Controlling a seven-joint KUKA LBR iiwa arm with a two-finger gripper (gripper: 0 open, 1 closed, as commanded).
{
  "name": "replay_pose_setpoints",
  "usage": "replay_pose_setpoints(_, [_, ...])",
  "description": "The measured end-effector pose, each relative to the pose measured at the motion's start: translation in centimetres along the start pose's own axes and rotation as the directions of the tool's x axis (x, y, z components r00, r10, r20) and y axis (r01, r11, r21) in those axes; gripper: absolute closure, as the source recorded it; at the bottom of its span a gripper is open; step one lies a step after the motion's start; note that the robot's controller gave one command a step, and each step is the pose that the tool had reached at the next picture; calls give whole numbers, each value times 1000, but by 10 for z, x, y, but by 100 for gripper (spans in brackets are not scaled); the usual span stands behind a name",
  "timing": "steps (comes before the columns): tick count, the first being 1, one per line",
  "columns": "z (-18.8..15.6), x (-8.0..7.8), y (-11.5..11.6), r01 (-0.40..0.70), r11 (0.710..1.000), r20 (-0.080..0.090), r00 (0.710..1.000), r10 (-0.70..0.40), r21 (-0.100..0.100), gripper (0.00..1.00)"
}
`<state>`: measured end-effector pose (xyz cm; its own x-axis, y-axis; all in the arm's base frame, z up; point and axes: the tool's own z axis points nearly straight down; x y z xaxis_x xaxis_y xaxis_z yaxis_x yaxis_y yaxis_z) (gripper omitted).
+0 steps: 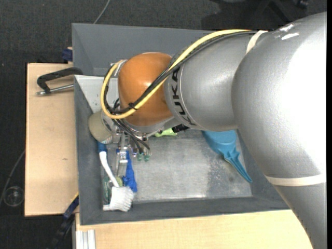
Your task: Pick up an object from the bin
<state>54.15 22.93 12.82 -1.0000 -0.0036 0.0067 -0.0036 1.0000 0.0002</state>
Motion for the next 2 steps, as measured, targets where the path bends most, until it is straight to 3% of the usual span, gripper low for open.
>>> replay_pose_setpoints(1, [-5, -2, -1, -2, 1000, 8, 1000, 2, -2, 0])
replay_pose_setpoints(2, [14, -9, -19, 133, 991, 11, 991, -133, -5, 0])
